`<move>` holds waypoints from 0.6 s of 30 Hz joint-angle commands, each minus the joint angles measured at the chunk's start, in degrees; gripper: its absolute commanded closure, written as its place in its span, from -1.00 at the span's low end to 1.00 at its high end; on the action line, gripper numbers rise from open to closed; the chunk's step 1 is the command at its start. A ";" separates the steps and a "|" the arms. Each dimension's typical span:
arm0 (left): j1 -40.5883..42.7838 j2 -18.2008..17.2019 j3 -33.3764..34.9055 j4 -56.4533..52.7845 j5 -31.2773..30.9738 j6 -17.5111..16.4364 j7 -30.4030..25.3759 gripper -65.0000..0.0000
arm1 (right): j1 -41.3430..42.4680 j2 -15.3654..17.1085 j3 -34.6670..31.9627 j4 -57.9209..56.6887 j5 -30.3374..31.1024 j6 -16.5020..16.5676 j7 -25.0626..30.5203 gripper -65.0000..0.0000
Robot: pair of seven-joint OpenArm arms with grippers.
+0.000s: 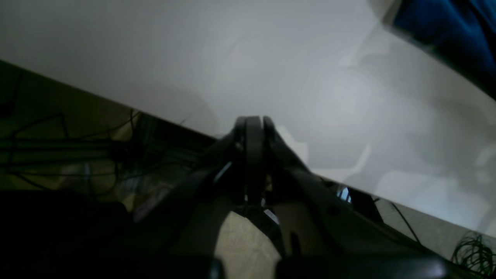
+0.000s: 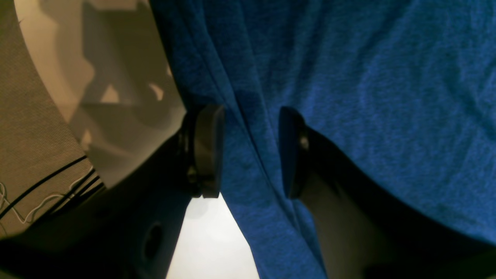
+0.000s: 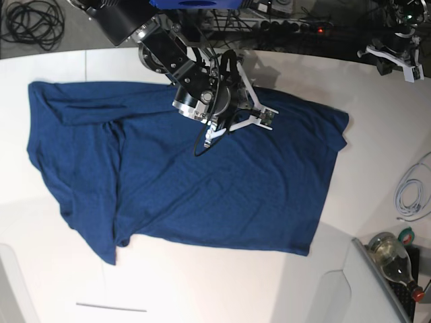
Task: Layout the t-shirt on the table in an organized manner, then fold the t-shirt properly
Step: 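Move the right gripper over the middle of the shirt edge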
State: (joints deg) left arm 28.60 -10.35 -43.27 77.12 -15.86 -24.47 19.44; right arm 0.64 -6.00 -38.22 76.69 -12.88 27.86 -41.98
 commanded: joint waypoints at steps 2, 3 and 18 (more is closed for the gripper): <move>0.72 -0.77 -0.29 0.46 -0.27 0.07 -0.94 1.00 | 0.63 -0.81 -0.16 0.90 1.24 -0.03 0.70 0.34; 0.72 -0.77 -0.29 0.46 -0.27 0.07 -0.94 1.00 | 0.63 -0.73 -0.16 0.90 2.47 -0.03 0.70 0.34; 0.72 -0.95 -0.29 0.46 -0.27 0.07 -0.94 1.00 | 1.16 -0.64 0.11 -2.97 5.19 -0.12 0.97 0.50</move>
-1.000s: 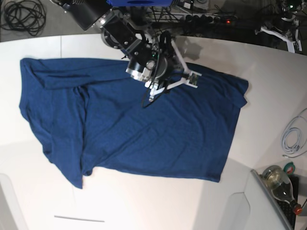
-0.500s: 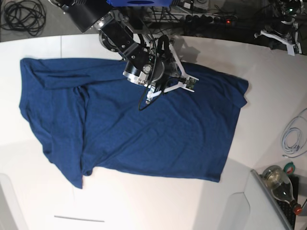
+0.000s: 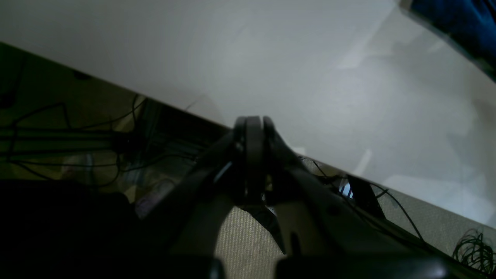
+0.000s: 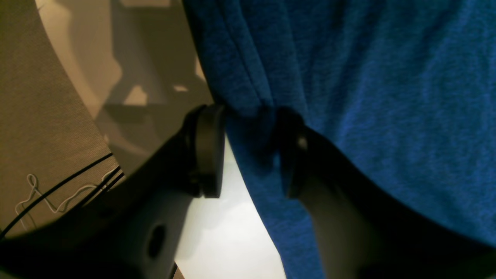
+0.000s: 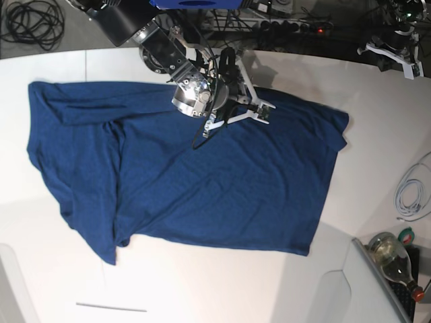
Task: Layout the t-shirt on the table in an organized manner, then fold the t-shirt properly
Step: 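Move the right gripper over the middle of the shirt edge, then grasp the shirt fabric near the edge with the right gripper and drag it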
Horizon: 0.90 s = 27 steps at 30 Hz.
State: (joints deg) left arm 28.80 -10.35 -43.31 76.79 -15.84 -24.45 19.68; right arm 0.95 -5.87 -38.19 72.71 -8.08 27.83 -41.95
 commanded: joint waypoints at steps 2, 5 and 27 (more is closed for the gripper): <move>0.52 -0.95 -0.16 0.79 -0.30 0.05 -1.18 1.00 | 1.20 -0.77 0.09 1.01 0.38 -0.10 0.77 0.74; 0.52 -0.95 -0.16 0.70 -0.30 0.05 -1.18 1.00 | 1.20 -0.68 0.09 1.01 0.38 -0.10 0.77 0.85; 0.52 -0.95 -0.16 0.70 -0.30 0.05 -1.18 1.00 | 3.40 -0.77 0.09 4.70 0.30 -0.27 -4.42 0.88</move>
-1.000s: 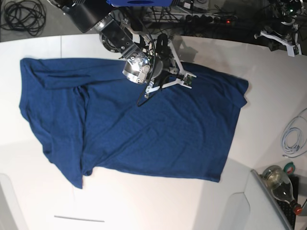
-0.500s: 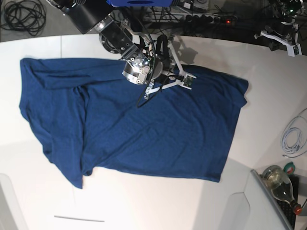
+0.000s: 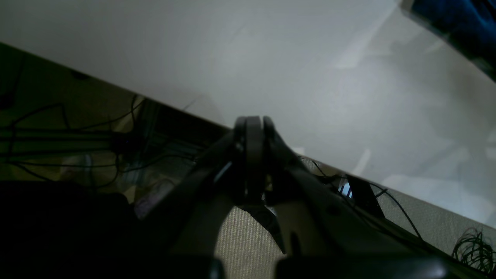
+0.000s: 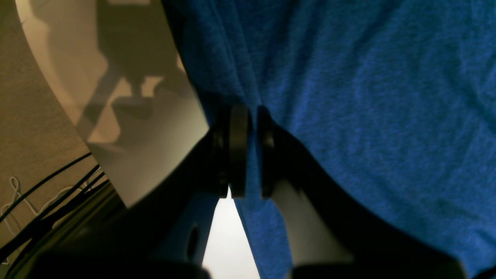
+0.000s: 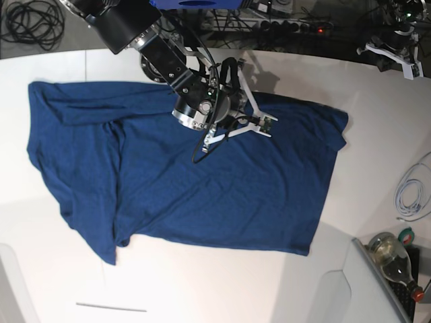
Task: Layout the t-shirt on the table in an organized manner, then fold the t-shirt properly
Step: 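Grasp the shirt fabric near the edge with the right gripper and drag it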
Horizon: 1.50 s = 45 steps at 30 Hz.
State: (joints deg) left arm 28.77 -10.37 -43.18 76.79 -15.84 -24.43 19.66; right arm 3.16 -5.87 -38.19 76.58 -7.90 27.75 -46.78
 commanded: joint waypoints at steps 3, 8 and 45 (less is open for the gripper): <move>0.54 -0.93 -0.29 0.70 -0.30 0.03 -1.15 1.00 | 1.63 -0.77 0.09 0.83 0.03 -0.27 0.41 0.88; 0.54 -1.01 -0.29 0.70 -0.30 0.03 -1.15 1.00 | 2.78 -0.77 0.17 0.74 0.03 -0.36 0.41 0.88; 0.19 -1.10 -0.47 -1.32 -0.30 0.03 -1.15 1.00 | 0.23 -0.94 0.17 -2.33 0.30 -0.36 -0.12 0.98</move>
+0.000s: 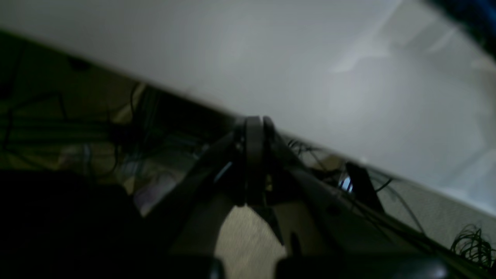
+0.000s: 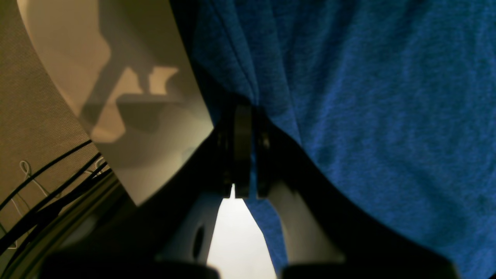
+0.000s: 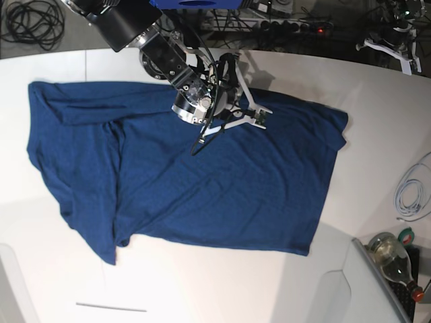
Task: Layout the t-shirt on the table in an organized manner, then fold the t-shirt properly
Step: 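Grasp the shirt fabric near the edge with the right gripper and drag it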
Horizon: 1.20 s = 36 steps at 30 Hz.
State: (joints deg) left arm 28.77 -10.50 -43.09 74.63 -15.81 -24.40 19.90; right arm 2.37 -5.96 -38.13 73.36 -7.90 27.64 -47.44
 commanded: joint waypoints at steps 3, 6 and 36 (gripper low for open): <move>0.19 -0.97 -0.82 0.84 -0.32 0.01 -1.40 1.00 | 0.93 -0.86 0.11 1.14 0.30 -0.25 0.54 0.98; 0.19 -0.97 -0.91 1.02 -0.32 0.01 -1.40 1.00 | 1.10 -0.86 0.46 1.23 0.30 -0.25 0.54 0.98; -0.16 -0.62 -0.38 1.72 -0.76 0.01 -1.40 1.00 | 5.85 -0.86 8.90 3.69 0.21 -4.39 -1.04 0.97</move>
State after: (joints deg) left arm 28.40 -10.31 -43.24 75.22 -15.90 -24.43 19.68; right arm 6.92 -6.46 -29.47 76.36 -7.51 23.33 -49.08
